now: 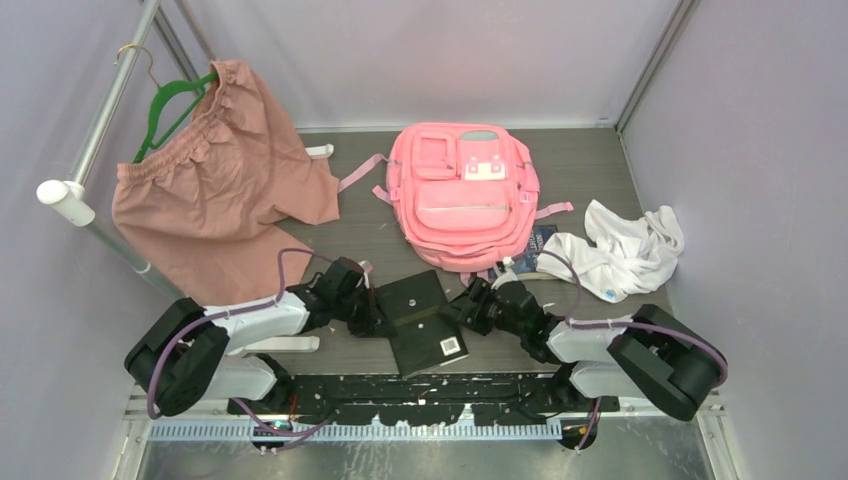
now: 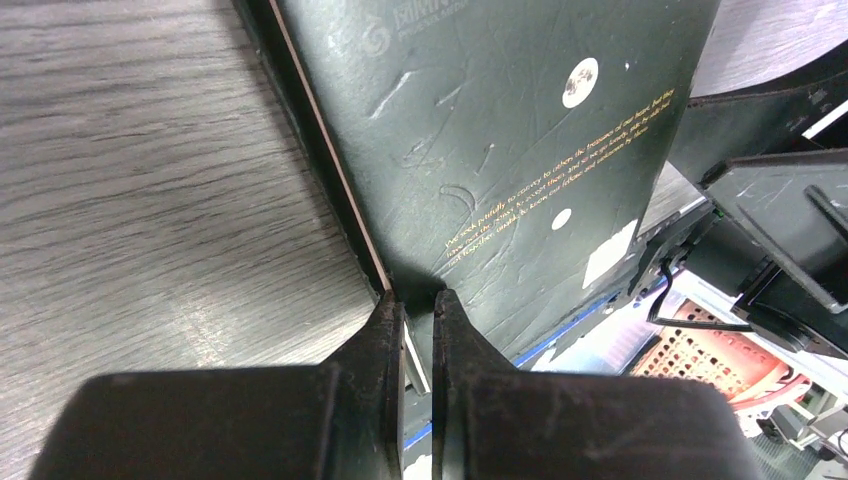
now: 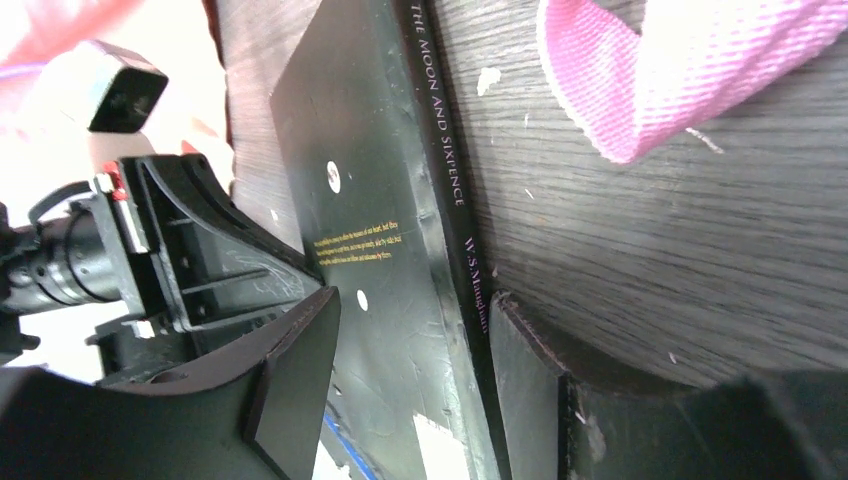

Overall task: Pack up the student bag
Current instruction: Pick up the book from the center of the board.

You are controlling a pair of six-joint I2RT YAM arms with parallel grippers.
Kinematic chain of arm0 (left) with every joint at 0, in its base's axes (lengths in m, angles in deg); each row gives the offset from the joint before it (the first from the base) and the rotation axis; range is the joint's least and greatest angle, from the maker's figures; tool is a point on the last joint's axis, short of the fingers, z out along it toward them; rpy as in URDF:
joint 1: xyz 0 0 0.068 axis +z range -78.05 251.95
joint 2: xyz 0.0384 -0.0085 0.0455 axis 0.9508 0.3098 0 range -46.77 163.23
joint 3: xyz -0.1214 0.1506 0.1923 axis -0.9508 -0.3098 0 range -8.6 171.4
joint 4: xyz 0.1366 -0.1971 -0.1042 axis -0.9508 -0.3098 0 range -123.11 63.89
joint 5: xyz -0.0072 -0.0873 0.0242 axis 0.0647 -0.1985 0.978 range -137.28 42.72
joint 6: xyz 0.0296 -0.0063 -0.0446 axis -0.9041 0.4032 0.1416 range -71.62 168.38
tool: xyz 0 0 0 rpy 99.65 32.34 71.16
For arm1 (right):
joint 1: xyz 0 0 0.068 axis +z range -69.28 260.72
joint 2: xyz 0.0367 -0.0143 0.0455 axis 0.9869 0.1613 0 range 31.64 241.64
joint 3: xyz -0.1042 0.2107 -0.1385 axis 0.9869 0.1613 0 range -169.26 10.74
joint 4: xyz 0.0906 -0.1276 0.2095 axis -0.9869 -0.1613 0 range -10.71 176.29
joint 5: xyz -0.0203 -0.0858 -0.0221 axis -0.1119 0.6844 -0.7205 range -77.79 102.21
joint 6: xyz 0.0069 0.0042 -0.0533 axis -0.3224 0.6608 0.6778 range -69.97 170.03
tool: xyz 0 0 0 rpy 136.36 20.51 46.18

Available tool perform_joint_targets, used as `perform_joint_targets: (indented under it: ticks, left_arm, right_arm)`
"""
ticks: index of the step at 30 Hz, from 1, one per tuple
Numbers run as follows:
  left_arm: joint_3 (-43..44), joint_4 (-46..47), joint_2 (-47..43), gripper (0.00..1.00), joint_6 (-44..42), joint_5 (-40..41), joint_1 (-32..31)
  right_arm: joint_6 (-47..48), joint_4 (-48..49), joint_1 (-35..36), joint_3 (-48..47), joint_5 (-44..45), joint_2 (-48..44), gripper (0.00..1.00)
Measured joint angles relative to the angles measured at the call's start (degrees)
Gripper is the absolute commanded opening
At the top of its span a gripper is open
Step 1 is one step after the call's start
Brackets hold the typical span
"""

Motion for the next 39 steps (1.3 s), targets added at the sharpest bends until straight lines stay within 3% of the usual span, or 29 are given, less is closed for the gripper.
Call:
perform_joint_targets:
  ticks: [5,7,8,13,15,18,22,23,26,31,34,39]
  left_arm:
    - [1.62,-1.36,1.75,0.00,-1.42,-1.18,0.22]
    - [2.58,1.88,4.02,0.00,-1.97,-3.06,-0.20]
    - [3.30,3.93,5.05,0.00,-2.75,-3.82,-0.76]
    - [4.07,4.42,6.38,0.00,-4.96,-5.05,-0.20]
    - [4.15,4.44,6.58,0.00,-5.46,-5.46,-0.02]
    - [4.17,4.46,6.69,0.00,-5.75,-5.79,0.11]
    - [4.17,5.35,6.67,0.00,-5.68,-5.73,0.11]
    - [4.17,5.42,6.54,0.00,-5.68,-5.70,0.09]
    - [4.37,4.63,5.31,0.16,-6.10,-5.16,-0.31]
    - [9.94,-4.28,-2.16,0.44,-10.67,-0.37,-1.77]
    - [14.38,-7.02,-8.28,0.46,-13.29,2.49,-1.73]
    - [16.65,-8.52,-11.93,0.44,-16.02,4.76,-1.44]
  right_arm:
    - [-5.38,12.11,-1.05,1.53,-2.27,6.95,0.58]
    - [-8.92,15.30,0.87,1.51,-10.12,10.64,0.56]
    - [-10.10,16.48,2.75,1.40,-14.78,11.78,0.56]
    - [-13.03,17.64,4.39,1.40,-16.39,13.42,0.46]
    - [-12.92,17.64,4.39,1.40,-16.39,13.60,0.37]
    - [-12.83,17.64,3.85,1.42,-16.76,13.62,0.12]
    - [-12.85,17.16,1.38,1.86,-18.58,12.55,0.01]
    - [-12.59,15.89,1.18,1.81,-18.64,11.34,0.01]
    - [-10.16,6.62,1.14,0.35,-18.58,3.74,0.01]
    - [-0.94,-24.04,1.77,-12.41,-16.22,-13.09,0.01]
    - [4.66,-37.11,1.84,-20.85,-13.70,-18.71,0.01]
    - [6.73,-40.02,1.86,-24.61,-13.44,-18.08,0.01]
